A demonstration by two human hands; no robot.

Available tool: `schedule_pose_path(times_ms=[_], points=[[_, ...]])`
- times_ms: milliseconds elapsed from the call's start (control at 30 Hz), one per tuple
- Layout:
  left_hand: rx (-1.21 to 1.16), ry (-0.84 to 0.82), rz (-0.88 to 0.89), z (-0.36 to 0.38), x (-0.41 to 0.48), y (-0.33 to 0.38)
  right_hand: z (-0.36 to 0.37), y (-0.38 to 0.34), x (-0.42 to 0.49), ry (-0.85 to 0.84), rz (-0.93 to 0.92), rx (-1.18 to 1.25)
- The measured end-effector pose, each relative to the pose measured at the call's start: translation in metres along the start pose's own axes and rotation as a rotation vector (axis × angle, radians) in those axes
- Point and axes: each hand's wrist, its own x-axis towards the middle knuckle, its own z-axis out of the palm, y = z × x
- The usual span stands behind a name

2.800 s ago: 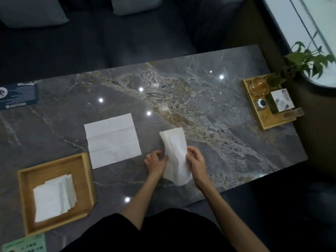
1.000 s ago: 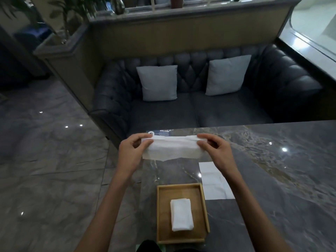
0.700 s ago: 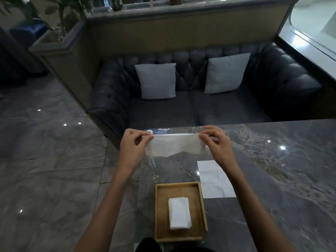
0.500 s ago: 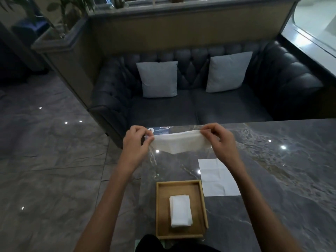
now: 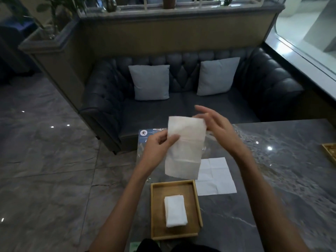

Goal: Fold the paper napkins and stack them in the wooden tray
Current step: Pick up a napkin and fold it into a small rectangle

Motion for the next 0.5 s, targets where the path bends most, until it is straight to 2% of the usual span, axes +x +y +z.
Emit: schedule_pose_path(times_ms=[67, 133, 233, 333, 500], points=[[-0.036, 0.076, -0.003, -0.003, -0.001, 0.001, 0.007, 0.023, -0.016, -0.045, 0.213, 0.246], [-0.045, 0.118, -0.012, -0.005, -0.001, 0.004, 0.023, 0.041, -0.033, -0.142, 0.279, 0.260], [-0.050, 0.160, -0.026, -0.008, -0.003, 0.008, 0.045, 0.048, -0.041, -0.057, 0.266, 0.288], [-0.049, 0.110, -0.039, -0.015, -0.005, 0.010, 0.048, 0.043, -0.036, 0.050, 0.242, 0.276], [-0.046, 0.011, -0.040, -0.021, -0.008, 0.018, 0.044, 0.034, -0.029, 0.031, 0.244, 0.288]])
